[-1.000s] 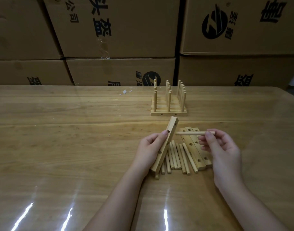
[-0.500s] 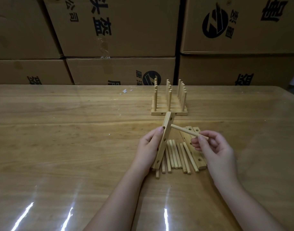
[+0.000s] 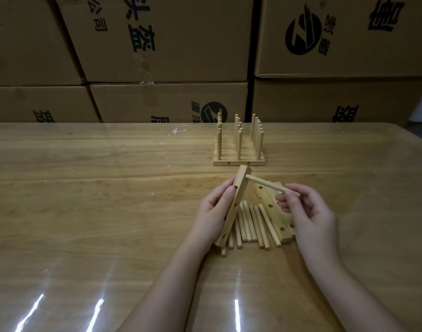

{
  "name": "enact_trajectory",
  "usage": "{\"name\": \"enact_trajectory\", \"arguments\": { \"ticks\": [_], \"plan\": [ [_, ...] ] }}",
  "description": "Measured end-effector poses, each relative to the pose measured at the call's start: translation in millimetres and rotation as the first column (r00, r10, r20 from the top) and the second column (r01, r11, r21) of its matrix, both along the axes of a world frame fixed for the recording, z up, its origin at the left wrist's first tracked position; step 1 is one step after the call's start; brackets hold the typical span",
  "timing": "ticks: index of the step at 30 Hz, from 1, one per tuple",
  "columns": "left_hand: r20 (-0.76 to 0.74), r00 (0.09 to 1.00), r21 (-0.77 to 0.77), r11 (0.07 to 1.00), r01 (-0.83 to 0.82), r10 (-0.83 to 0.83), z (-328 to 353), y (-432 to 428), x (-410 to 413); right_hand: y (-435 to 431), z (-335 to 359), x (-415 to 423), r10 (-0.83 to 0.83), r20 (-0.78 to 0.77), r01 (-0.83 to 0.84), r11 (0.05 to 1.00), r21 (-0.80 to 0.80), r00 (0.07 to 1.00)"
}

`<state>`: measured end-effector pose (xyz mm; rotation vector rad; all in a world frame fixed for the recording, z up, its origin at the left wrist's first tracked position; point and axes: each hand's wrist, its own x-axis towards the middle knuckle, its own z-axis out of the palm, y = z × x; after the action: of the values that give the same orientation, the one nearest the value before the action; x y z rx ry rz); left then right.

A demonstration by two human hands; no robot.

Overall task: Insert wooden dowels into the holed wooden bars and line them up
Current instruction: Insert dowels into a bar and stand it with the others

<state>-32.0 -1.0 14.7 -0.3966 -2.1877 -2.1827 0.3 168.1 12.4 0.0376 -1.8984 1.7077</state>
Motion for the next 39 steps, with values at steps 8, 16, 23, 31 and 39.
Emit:
{"name": "enact_trajectory", "arguments": {
  "ticks": [8,16,23,31,39],
  "plan": [
    [0.014,1.000,-0.017,1.000,0.017,-0.017,-0.6,-0.2,-0.3,6.1,-2.6,1.8,-0.100,-0.089,0.125,0.930,0.345,0.991],
    [0.045,0.999,-0.055,0.998,0.007,-0.005,0.3,-1.3,1.1,6.7,-2.9,1.3,-0.121,-0.146,0.171,0.898,0.405,0.982],
    [0.050,0.999,-0.066,0.998,0.015,-0.012,0.5,-1.0,1.4,6.8,-2.6,1.7,-0.124,-0.121,0.160,0.920,0.359,0.985],
    [0.058,0.998,-0.072,0.997,0.031,-0.026,-2.7,-1.1,0.3,7.3,-2.1,2.8,-0.144,-0.088,0.166,0.918,0.359,0.986],
    [0.054,0.998,-0.104,0.994,0.035,-0.029,-4.5,-0.6,-1.6,8.4,-0.9,3.7,-0.170,-0.060,0.180,0.901,0.394,0.984]
  ]
}}
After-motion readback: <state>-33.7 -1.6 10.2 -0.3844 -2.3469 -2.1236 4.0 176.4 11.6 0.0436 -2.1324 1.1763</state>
